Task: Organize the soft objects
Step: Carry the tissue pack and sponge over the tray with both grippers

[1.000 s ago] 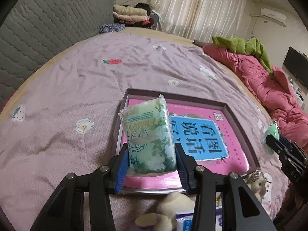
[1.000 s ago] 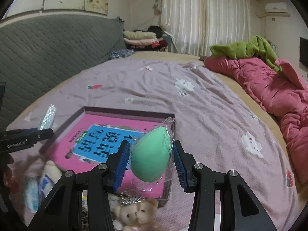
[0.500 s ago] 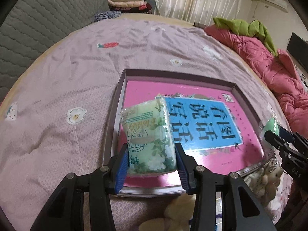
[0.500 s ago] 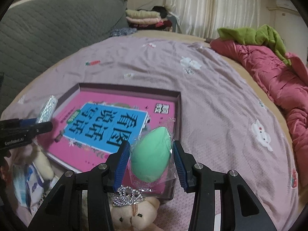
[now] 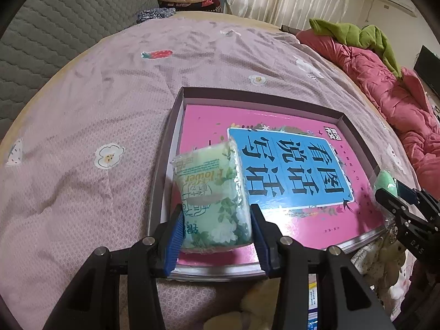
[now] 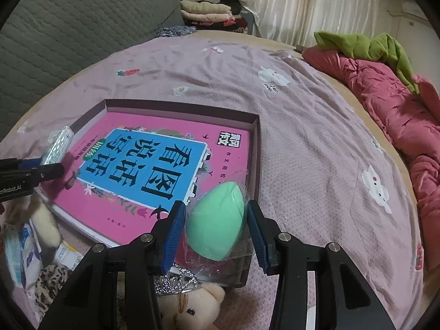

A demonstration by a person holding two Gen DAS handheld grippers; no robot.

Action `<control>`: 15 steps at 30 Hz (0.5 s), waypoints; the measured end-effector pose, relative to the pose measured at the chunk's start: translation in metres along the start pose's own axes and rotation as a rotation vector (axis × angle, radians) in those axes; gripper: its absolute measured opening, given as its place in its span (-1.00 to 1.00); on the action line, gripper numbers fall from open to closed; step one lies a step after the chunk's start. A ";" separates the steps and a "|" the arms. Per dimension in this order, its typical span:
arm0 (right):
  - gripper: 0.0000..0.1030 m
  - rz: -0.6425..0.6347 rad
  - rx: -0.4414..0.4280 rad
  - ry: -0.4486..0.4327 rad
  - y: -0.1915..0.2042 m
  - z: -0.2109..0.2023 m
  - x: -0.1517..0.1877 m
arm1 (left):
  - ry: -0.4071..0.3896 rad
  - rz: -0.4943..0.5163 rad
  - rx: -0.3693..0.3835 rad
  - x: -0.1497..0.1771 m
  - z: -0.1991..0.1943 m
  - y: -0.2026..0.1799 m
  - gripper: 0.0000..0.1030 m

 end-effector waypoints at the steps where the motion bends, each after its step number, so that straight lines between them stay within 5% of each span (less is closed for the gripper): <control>1: -0.08 0.002 0.001 0.001 0.000 0.000 0.000 | 0.002 -0.001 0.001 0.000 0.000 0.000 -0.10; 15: 0.10 0.025 0.003 0.003 -0.004 0.002 0.002 | 0.010 0.001 -0.009 0.000 0.003 0.002 -0.08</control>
Point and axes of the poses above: each gripper's, at about its wrist camera, not at the fingertips, and z roughly the way its jaws point, y to its left, x to its underside, the point moved 10 cm from there along z, roughly the way its jaws point, and after that the axes turned 13 degrees about -z, right-handed, at the moved point
